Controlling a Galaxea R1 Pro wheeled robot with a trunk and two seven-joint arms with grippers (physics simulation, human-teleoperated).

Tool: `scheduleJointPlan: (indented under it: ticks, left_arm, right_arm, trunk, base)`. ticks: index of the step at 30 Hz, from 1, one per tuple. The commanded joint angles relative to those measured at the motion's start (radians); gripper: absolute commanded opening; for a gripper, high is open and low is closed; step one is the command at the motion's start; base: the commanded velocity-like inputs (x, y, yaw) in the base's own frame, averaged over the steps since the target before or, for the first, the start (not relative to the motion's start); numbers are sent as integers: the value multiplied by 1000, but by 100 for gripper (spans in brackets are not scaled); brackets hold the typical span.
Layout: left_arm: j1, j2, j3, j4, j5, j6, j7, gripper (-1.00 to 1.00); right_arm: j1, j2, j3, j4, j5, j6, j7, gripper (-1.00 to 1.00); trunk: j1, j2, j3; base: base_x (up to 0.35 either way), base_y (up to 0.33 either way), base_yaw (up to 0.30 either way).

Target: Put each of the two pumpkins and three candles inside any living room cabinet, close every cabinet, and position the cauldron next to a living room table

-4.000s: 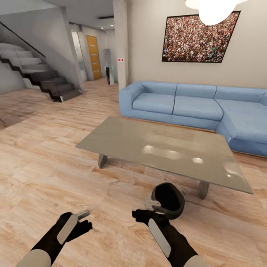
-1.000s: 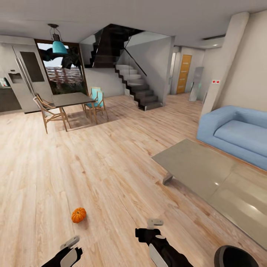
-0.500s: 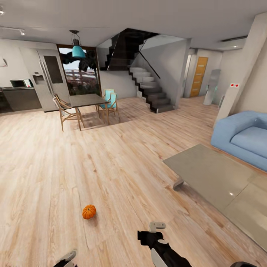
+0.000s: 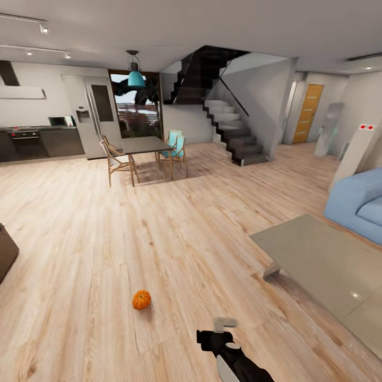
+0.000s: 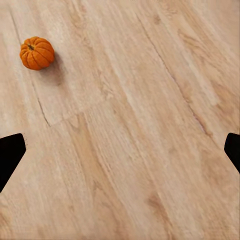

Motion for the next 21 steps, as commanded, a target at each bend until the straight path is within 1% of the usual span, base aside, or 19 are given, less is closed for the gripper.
scheduleJointPlan:
  ticks: [1,7,21]
  left_arm:
    - [10,1,-9,-1,9,-2,3,100]
    - [47,1,-9,-1,8,-3,3,100]
    - [53,0,-9,-1,9,-3,3,100]
  right_arm:
    - [-1,-1,7,-2,-7,4,-9,100]
    - [-1,-1,7,-2,-7,4,-9,100]
    - [-1,-2,7,-2,-7,4,-9,100]
  trunk:
    - [0,-1,0]
    - [0,-1,7]
    - [0,-1,22]
  base:
    - [0,0,225]
    - [0,0,225]
    - [0,0,225]
